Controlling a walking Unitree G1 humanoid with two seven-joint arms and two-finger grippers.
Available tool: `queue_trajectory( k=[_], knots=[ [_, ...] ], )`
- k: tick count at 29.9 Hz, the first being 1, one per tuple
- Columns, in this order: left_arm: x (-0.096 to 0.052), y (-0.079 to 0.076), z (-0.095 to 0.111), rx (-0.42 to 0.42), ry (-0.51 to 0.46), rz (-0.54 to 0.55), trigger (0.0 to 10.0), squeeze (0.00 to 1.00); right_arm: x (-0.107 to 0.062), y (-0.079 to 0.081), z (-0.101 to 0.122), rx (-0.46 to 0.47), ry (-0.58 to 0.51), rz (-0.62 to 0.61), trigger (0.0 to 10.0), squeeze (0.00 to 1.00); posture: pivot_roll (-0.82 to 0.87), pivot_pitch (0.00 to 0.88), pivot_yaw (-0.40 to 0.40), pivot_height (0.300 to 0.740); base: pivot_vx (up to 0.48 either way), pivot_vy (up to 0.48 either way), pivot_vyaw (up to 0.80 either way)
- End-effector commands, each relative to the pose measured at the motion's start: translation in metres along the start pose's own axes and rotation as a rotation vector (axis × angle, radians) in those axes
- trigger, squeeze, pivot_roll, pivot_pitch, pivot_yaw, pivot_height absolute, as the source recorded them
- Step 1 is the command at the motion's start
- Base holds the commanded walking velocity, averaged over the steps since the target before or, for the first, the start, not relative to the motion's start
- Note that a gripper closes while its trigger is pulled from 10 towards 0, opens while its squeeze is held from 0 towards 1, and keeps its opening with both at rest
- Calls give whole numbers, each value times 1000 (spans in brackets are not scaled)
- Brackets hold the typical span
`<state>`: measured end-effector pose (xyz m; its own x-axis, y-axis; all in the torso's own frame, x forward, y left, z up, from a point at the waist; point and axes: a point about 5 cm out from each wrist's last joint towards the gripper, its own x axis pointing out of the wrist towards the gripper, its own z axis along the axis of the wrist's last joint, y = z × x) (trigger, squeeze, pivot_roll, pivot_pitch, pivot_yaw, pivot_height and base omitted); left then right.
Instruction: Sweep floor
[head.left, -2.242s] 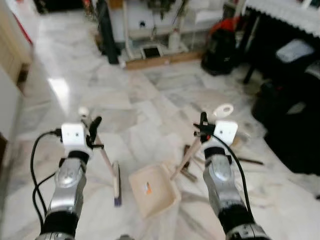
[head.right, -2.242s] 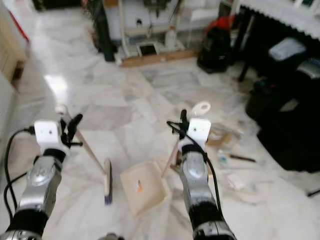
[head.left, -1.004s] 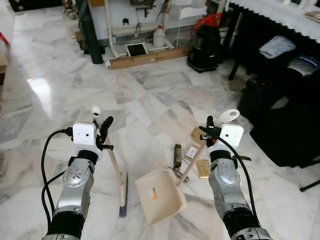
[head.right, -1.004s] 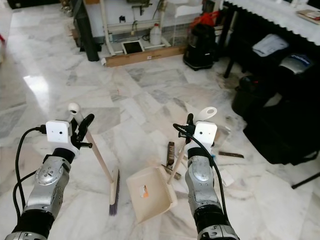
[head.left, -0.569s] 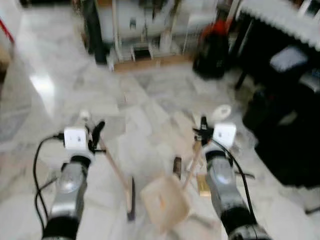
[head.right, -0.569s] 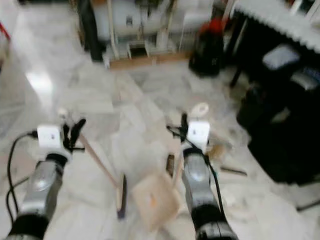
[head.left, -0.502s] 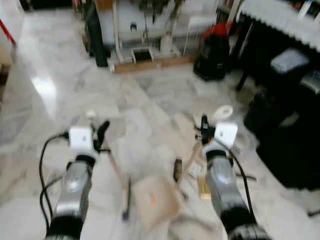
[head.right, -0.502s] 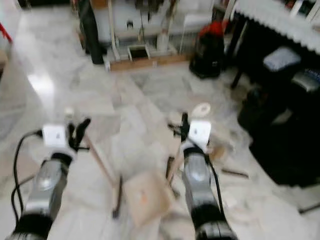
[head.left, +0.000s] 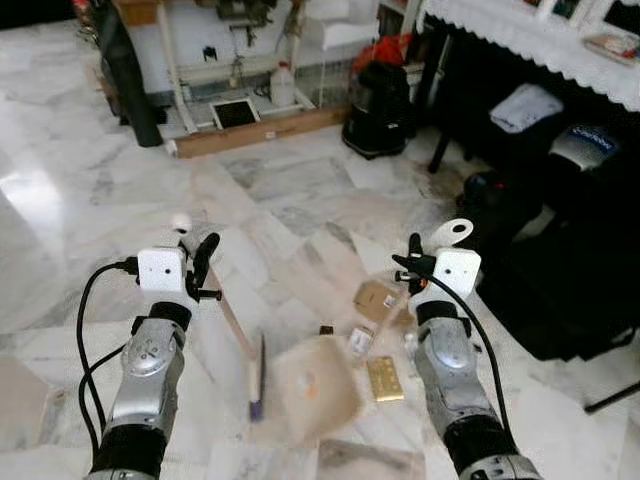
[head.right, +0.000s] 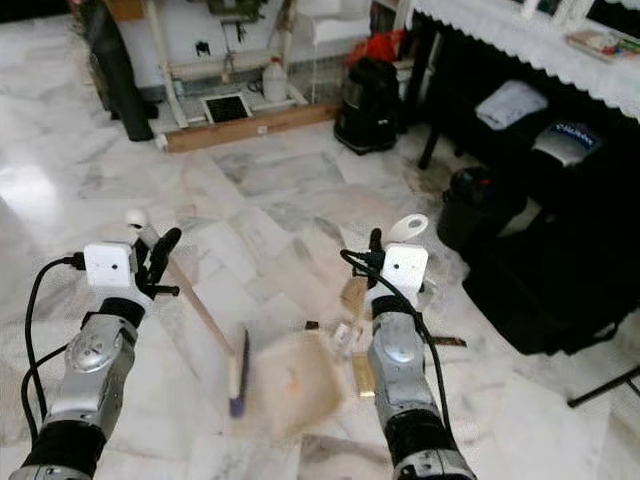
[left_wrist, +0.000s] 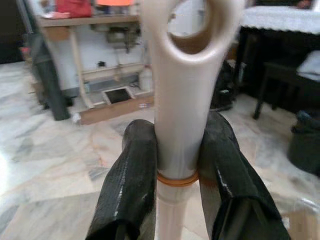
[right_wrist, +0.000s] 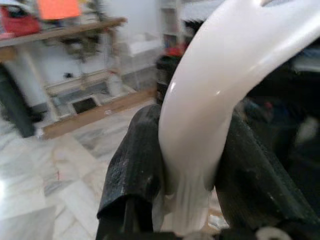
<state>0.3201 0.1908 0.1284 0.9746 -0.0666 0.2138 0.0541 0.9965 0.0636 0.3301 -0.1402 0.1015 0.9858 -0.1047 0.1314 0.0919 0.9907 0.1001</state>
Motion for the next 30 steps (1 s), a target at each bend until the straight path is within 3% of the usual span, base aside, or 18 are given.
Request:
queue_trajectory(
  k=[1,12,30],
  knots=[
    [0,5,7,14,-38,9,10000,0,4,-6,13,-30,-67,-19,10000,0,-63,86,-29,740,0,0,0],
    [-2,4,1,3,-15,8,10000,0,-2,-21,10,-76,-72,-67,10000,0,-71,62,-25,740,0,0,0],
    [-1,4,-1,-7,-8,16,10000,0,2,-12,12,-65,-70,-41,10000,0,-63,40,-29,740,0,0,-745]
  ],
)
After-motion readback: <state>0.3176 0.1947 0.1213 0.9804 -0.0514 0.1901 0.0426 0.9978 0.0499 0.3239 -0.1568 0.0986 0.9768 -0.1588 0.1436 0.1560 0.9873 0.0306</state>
